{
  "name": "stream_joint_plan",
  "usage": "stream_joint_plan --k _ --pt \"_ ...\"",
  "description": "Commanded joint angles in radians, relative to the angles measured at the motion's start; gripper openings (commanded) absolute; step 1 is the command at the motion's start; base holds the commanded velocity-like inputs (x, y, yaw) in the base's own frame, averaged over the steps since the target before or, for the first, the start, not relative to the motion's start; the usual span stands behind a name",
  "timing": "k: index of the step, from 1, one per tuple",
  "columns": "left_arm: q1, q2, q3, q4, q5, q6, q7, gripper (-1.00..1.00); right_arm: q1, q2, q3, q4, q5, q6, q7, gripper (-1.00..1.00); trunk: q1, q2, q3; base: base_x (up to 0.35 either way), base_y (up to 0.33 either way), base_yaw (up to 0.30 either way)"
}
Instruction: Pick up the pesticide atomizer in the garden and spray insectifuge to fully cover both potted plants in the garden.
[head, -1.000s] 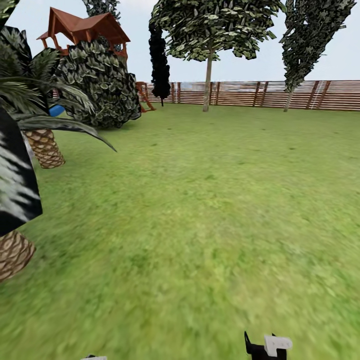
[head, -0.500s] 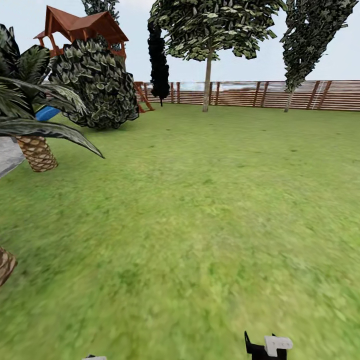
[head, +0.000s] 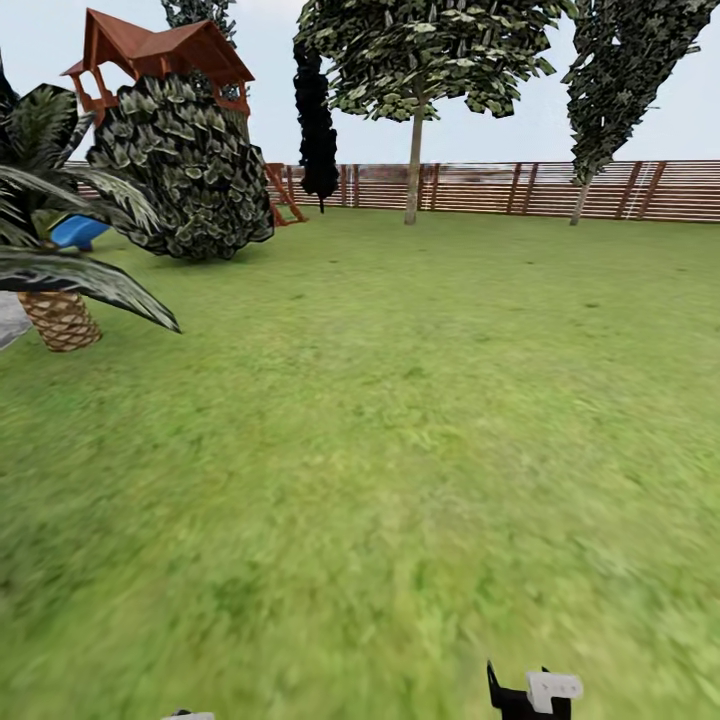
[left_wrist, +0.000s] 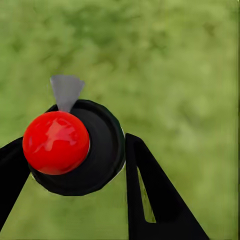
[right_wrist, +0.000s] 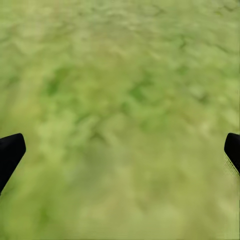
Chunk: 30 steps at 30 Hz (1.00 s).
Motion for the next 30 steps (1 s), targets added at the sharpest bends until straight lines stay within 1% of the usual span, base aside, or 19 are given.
stream_joint_plan --k 1,5,13,30 --pt "0.000 0.000 0.009 0.000 -0.001 -0.002 -0.008 -1.00 -0.001 0.000 -0.008 0.001 0.010 -0.003 0.001 1.00 0.000 0.000 -0.001 0.335 -0.089 0.000" --pt "0.000 0.000 0.009 0.000 -0.001 -0.002 -0.008 -1.00 -0.001 0.002 -0.008 0.001 0.010 -0.003 0.003 1.00 0.000 0.000 -0.001 0.335 -0.089 0.000" --pt "0.000 0.000 0.009 0.000 -0.001 -0.001 -0.008 -1.00 -0.001 -0.007 -0.008 -0.002 0.010 -0.005 0.000 1.00 0.000 0.000 -0.001 0.335 -0.089 0.000" --pt "0.000 0.000 0.009 0.000 -0.001 0.000 -0.008 -1.00 -0.001 -0.004 -0.008 0.001 0.011 -0.003 0.003 1.00 0.000 0.000 -0.001 0.335 -0.089 0.000"
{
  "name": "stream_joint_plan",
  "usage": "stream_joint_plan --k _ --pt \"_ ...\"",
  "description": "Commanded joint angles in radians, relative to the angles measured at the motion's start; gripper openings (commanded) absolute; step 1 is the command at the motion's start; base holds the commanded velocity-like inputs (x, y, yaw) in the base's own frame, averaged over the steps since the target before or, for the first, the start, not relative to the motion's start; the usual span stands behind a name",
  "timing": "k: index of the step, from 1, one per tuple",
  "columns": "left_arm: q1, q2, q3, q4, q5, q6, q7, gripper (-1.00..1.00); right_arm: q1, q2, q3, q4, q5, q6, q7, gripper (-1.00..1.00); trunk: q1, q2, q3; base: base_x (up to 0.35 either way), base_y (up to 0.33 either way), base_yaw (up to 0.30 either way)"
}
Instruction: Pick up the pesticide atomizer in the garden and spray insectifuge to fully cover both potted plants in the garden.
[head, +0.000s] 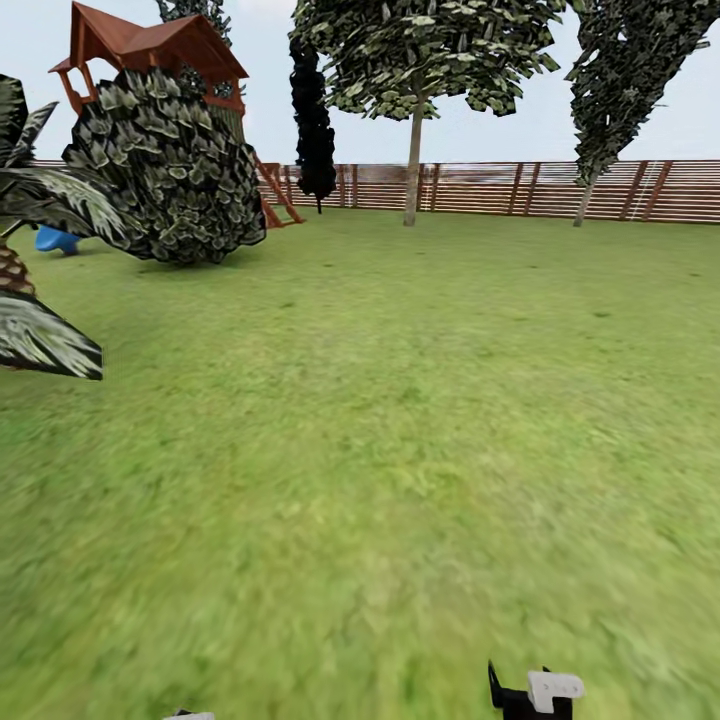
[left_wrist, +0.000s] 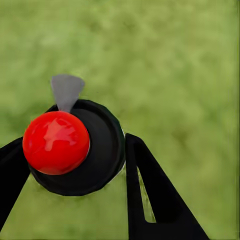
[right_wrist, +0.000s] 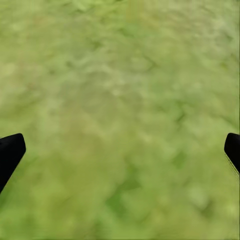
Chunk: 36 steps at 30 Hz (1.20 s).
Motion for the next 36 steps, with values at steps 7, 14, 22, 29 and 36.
stream_joint_plan --k 7,14,22,29,36 --pt "0.000 0.000 0.009 0.000 -0.001 -0.002 -0.007 -1.00 -0.001 0.000 -0.009 0.001 0.009 -0.003 0.001 1.00 0.000 0.000 -0.001 0.335 -0.090 0.000" --pt "0.000 0.000 0.009 0.000 -0.001 -0.002 -0.007 -1.00 -0.001 0.000 -0.009 0.001 0.009 -0.003 -0.002 1.00 0.000 0.000 -0.001 0.335 -0.090 0.000" --pt "0.000 0.000 0.009 0.001 -0.001 -0.002 -0.007 -1.00 -0.001 0.000 -0.009 0.001 0.009 -0.003 -0.002 1.00 0.000 0.000 -0.001 0.335 -0.090 0.000" --pt "0.000 0.000 0.009 0.001 -0.001 -0.001 -0.007 -1.00 -0.001 0.001 -0.009 0.001 0.009 -0.003 -0.002 1.00 0.000 0.000 -0.001 0.335 -0.090 0.000" --pt "0.000 0.000 0.009 0.001 -0.001 0.000 -0.007 -1.00 -0.001 0.000 -0.009 0.001 0.009 -0.003 -0.002 1.00 0.000 0.000 -0.001 0.335 -0.089 0.000"
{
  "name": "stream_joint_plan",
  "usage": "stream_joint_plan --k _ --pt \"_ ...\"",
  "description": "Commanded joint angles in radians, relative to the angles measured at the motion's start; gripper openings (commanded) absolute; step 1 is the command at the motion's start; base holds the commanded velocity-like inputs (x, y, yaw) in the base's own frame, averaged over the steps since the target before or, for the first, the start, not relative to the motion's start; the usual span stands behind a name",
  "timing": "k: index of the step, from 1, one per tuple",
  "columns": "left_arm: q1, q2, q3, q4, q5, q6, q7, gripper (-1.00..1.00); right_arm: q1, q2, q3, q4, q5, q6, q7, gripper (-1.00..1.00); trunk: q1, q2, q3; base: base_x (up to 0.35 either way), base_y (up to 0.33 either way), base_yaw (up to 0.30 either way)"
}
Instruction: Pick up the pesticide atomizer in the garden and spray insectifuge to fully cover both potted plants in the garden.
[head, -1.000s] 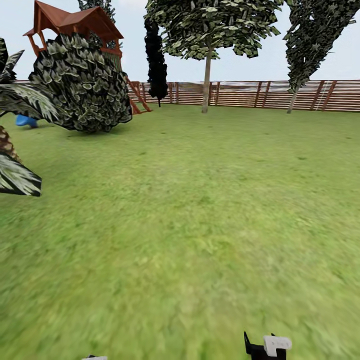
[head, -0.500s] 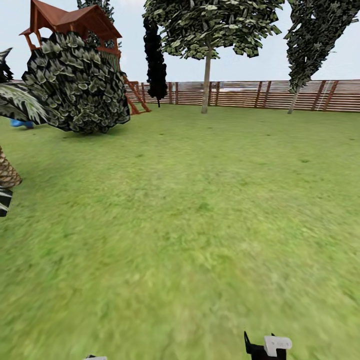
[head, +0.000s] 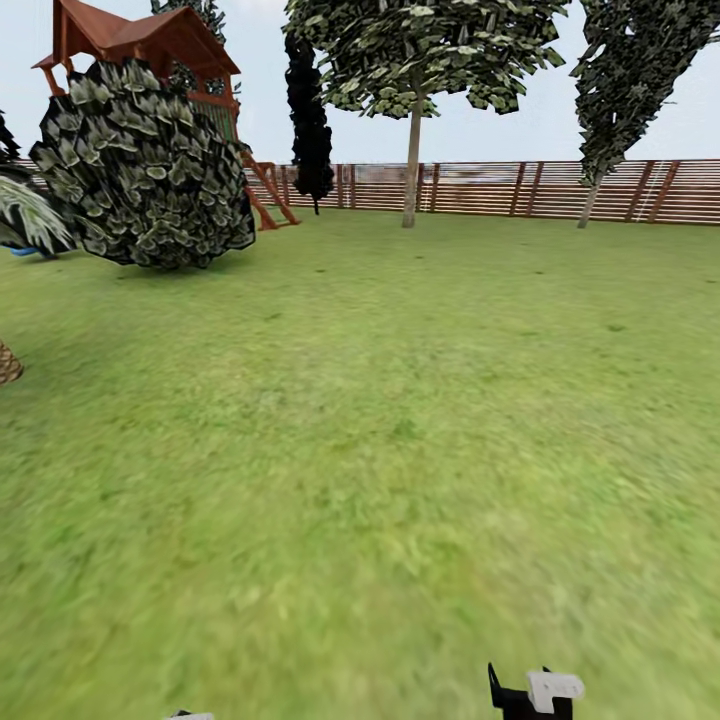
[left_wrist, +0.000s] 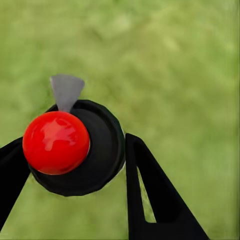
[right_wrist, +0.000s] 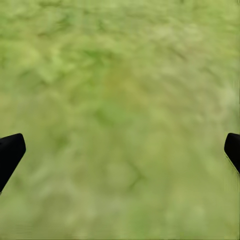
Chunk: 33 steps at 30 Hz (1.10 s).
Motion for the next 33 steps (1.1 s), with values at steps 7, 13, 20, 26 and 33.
stream_joint_plan --k 7,13,20,26,33 --pt "0.000 0.000 0.009 0.000 -0.001 -0.003 -0.007 -1.00 -0.001 0.001 -0.008 0.001 0.009 -0.003 -0.001 1.00 0.000 0.000 -0.001 0.335 -0.090 0.040" --pt "0.000 0.000 0.009 0.000 -0.001 -0.003 -0.007 -1.00 -0.001 0.003 -0.008 0.001 0.009 -0.004 -0.002 1.00 0.000 0.000 -0.001 0.334 -0.090 0.250" --pt "0.000 0.000 0.009 0.000 0.000 -0.003 -0.007 -1.00 -0.001 0.003 -0.008 0.001 0.009 -0.004 -0.002 1.00 0.000 0.000 -0.001 0.335 -0.090 0.278" --pt "0.000 0.000 0.009 0.000 0.000 -0.003 -0.007 -1.00 -0.001 0.004 -0.008 0.001 0.009 -0.004 -0.002 1.00 0.000 0.000 -0.001 0.335 -0.084 0.279" --pt "0.000 0.000 0.009 0.000 -0.001 -0.003 -0.007 -1.00 -0.001 0.004 -0.008 0.001 0.009 -0.004 -0.002 1.00 0.000 0.000 -0.001 0.337 -0.012 0.279"
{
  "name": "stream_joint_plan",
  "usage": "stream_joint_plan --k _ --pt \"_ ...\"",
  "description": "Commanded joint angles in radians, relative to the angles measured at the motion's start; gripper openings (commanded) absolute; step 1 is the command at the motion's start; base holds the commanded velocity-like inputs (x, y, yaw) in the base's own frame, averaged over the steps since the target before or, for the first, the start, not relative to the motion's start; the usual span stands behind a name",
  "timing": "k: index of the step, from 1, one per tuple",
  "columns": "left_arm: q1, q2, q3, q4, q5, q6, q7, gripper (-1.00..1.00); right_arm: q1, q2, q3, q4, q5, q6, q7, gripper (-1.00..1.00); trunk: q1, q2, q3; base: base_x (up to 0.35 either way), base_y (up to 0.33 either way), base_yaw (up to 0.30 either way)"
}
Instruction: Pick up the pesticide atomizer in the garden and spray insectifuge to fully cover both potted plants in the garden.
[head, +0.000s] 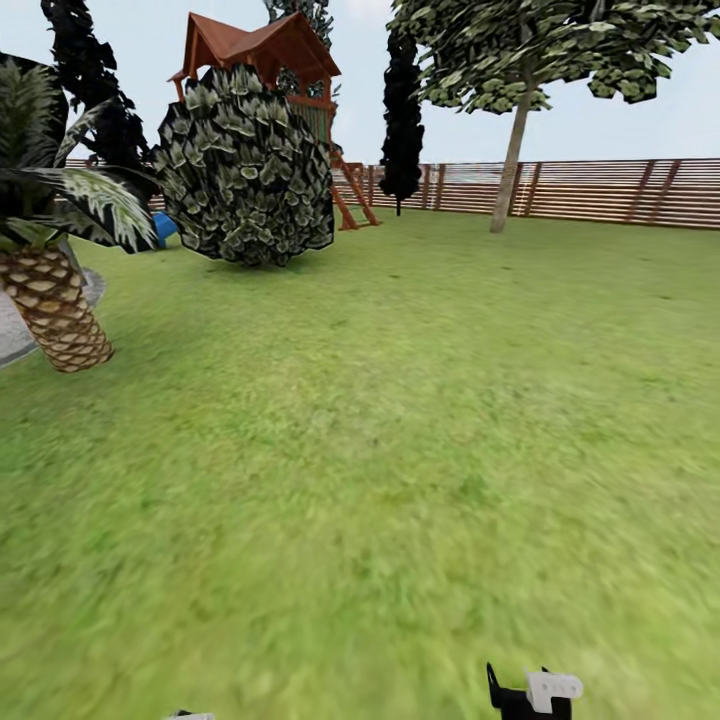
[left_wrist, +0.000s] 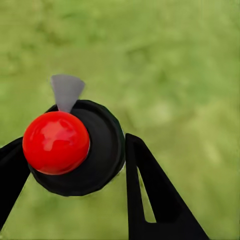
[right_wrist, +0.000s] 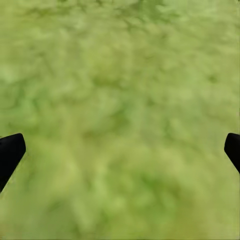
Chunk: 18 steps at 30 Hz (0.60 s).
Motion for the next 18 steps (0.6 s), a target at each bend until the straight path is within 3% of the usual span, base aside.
stream_joint_plan --k 1,15,18 --pt "-0.001 0.000 0.009 0.000 -0.002 -0.001 -0.007 -1.00 0.000 0.000 -0.008 0.001 0.010 -0.003 0.000 1.00 0.000 0.000 -0.001 0.338 0.000 0.279" --pt "-0.001 -0.001 0.009 0.000 -0.002 -0.001 -0.007 -1.00 0.000 0.000 -0.008 0.001 0.010 -0.003 0.000 1.00 0.000 0.000 -0.001 0.338 0.000 0.278" --pt "-0.001 -0.001 0.009 0.000 -0.002 -0.001 -0.007 -1.00 0.000 0.001 -0.008 0.001 0.010 -0.003 0.001 1.00 0.000 0.000 -0.001 0.338 0.000 0.036"
